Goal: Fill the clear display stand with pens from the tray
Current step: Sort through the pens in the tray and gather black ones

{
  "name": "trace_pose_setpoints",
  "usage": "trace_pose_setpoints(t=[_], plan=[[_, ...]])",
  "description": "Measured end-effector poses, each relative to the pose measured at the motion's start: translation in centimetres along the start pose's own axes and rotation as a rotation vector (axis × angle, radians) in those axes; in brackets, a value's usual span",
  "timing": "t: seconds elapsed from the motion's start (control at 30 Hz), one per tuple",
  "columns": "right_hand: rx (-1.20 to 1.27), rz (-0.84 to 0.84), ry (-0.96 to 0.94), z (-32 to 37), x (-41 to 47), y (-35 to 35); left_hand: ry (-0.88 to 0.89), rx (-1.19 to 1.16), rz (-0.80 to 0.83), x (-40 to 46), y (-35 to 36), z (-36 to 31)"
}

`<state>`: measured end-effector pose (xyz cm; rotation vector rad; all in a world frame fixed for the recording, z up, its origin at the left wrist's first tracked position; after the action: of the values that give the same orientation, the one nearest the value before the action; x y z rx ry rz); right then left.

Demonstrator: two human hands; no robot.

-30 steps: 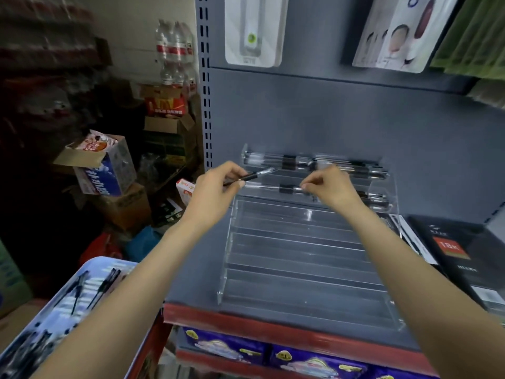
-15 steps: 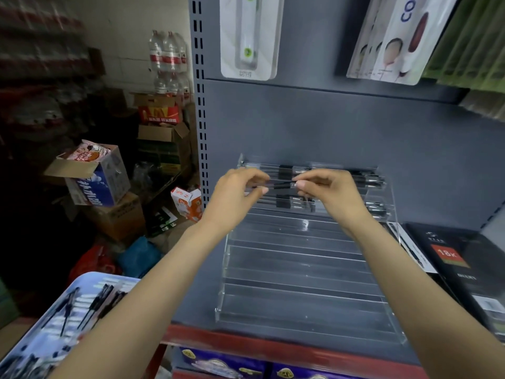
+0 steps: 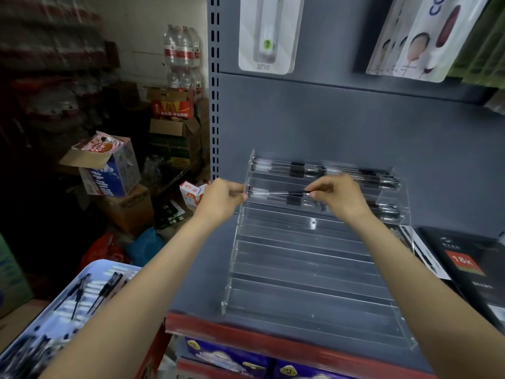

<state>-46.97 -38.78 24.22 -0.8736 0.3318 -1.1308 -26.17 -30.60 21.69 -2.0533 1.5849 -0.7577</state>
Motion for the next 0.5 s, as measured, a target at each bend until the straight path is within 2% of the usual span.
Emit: trace_pose_setpoints(t=[0.23, 0.5], plan=[[-0.108, 0.088, 0.049, 0.1, 0.5, 1.4, -0.021, -0.016, -0.002, 0.2, 0.2, 0.6], [-0.095, 0.088, -0.026, 1.0, 0.3, 1.6, -0.050, -0.061, -0.051, -0.1, -0.1, 0.8]])
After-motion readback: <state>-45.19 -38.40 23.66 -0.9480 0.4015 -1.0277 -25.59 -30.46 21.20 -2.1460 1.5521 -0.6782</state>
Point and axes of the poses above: each hand's wrist, its own x-axis towards the middle knuckle, its own y-axis out of the palm, z = x × y, the point moved 9 cm from there along x, towards the middle knuckle, and after that the axes turned 7 degrees about z, right-handed, at the moved point
